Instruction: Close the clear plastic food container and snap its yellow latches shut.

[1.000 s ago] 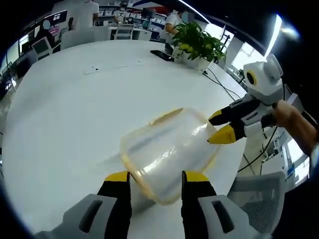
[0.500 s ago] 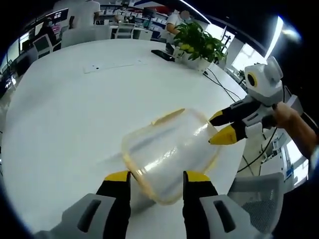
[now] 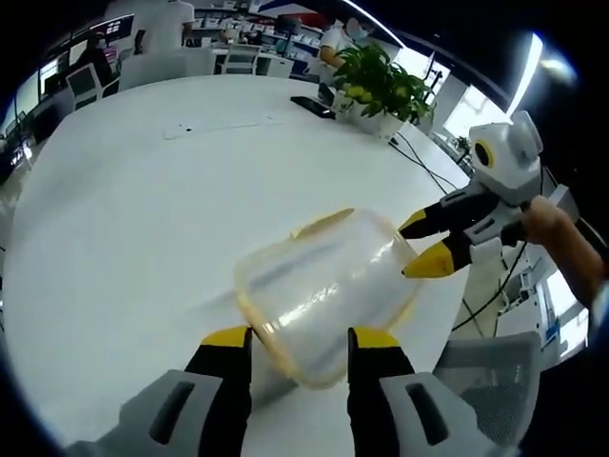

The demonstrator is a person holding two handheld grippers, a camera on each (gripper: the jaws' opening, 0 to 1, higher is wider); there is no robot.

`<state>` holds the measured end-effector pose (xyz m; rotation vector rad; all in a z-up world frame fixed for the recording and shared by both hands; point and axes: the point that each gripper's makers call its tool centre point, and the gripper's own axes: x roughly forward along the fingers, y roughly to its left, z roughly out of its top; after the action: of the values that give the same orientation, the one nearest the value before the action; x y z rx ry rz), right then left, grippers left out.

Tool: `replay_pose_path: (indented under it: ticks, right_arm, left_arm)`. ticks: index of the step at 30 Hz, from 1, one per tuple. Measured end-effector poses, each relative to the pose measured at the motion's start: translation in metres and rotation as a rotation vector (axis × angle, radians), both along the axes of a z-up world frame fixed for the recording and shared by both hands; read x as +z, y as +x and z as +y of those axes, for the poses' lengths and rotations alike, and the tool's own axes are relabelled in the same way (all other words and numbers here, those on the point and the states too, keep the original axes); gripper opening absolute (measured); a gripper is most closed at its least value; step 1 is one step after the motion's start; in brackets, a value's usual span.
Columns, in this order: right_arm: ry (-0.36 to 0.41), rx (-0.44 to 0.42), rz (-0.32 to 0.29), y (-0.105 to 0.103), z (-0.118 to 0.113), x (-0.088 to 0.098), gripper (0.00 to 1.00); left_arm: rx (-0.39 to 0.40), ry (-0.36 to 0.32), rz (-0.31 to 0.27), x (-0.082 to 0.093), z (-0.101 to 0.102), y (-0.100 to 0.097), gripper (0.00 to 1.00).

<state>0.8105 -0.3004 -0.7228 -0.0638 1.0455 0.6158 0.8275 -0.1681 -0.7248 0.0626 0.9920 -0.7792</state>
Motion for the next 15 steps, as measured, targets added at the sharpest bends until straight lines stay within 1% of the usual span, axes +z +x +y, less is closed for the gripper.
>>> replay_pose_path:
  ticks: [2, 5, 11, 15]
  right_arm:
    - [-0.013, 0.016, -0.007, 0.0, 0.0, 0.001, 0.33]
    - [-0.029, 0.04, -0.019, -0.001, 0.0, 0.002, 0.33]
    - [-0.045, 0.064, -0.039, 0.001, -0.001, 0.007, 0.32]
    - [-0.056, 0.086, -0.065, 0.005, 0.0, 0.014, 0.32]
  left_arm:
    - [-0.003, -0.002, -0.007, 0.002, 0.002, 0.001, 0.31]
    - [-0.005, -0.008, -0.015, 0.008, 0.004, 0.002, 0.32]
    - [-0.027, 0.012, -0.048, 0.013, 0.009, 0.004, 0.33]
    - [-0.046, 0.025, -0.078, 0.02, 0.01, 0.006, 0.33]
